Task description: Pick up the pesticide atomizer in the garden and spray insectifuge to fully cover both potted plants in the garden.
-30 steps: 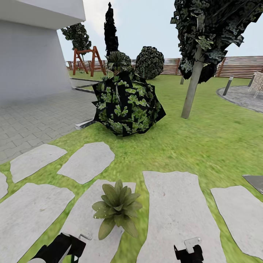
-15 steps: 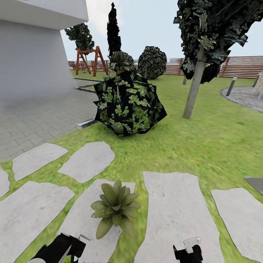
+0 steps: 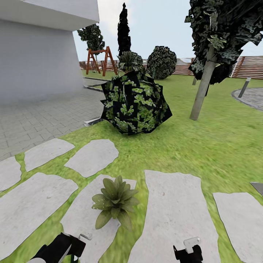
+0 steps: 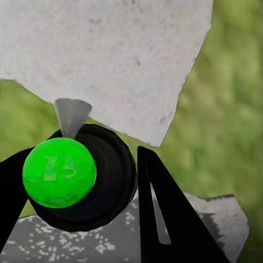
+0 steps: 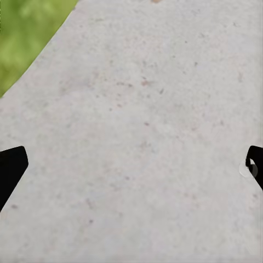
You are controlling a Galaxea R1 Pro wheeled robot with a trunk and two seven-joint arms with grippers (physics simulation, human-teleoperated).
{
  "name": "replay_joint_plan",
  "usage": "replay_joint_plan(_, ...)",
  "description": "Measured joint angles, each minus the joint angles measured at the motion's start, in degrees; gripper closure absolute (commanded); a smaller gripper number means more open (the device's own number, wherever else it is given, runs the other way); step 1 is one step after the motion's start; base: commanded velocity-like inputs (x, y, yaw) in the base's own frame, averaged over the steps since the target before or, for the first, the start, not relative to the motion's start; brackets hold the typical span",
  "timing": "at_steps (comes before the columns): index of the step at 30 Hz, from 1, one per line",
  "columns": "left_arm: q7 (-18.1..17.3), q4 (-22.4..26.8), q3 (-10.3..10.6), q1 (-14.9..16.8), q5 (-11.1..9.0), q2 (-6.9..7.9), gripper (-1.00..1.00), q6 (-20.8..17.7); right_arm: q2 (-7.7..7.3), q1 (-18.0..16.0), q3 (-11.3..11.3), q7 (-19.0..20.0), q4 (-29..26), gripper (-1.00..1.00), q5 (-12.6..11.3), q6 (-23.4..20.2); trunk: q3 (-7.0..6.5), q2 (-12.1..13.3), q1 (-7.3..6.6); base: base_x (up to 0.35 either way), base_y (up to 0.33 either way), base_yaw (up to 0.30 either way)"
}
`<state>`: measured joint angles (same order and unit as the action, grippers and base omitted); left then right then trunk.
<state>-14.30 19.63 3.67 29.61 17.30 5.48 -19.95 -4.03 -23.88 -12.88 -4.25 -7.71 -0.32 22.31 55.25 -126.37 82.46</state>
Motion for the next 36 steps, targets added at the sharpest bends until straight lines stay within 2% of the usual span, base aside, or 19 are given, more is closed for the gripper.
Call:
replay_joint_plan(11,0.0,0.1,-0.1,0.0,0.0,-0.12,1.00,0.0,0.01,0.0,0.0,0.0,0.1,-1.00,0.0,0.0,0.00,0.0,-0.02,0.053,-0.032,0.240)
replay_joint_plan(15,0.0,0.1,-0.2,0.0,0.0,-0.12,1.00,0.0,-0.06,0.0,0.0,0.0,0.0,-1.00,0.0,0.0,0.00,0.0,-0.02,0.191,-0.194,0.071)
replay_joint_plan(19,0.0,0.0,-0.2,0.0,0.0,-0.17,1.00,0.0,-0.09,0.0,0.0,0.0,0.0,-1.00,0.0,0.0,0.00,0.0,0.01,-0.068,-0.245,0.017)
replay_joint_plan(31,0.0,-0.3,0.0,0.1,0.0,-0.09,1.00,-0.1,-0.08,0.0,0.0,0.0,0.1,-1.00,0.0,0.0,0.00,0.0,0.00,-0.007,-0.083,0.267)
replay_joint_plan(33,-0.1,-0.4,0.0,0.1,0.0,-0.11,1.00,-1.2,-0.08,0.0,0.0,0.0,0.1,-1.00,0.0,0.0,0.00,0.0,0.00,0.000,-0.001,0.218)
replay_joint_plan(36,0.0,0.0,-0.1,0.1,-0.1,-0.16,1.00,-5.1,-0.09,0.0,0.0,0.0,0.0,-1.00,0.0,0.0,0.00,0.0,0.00,0.000,0.000,0.070)
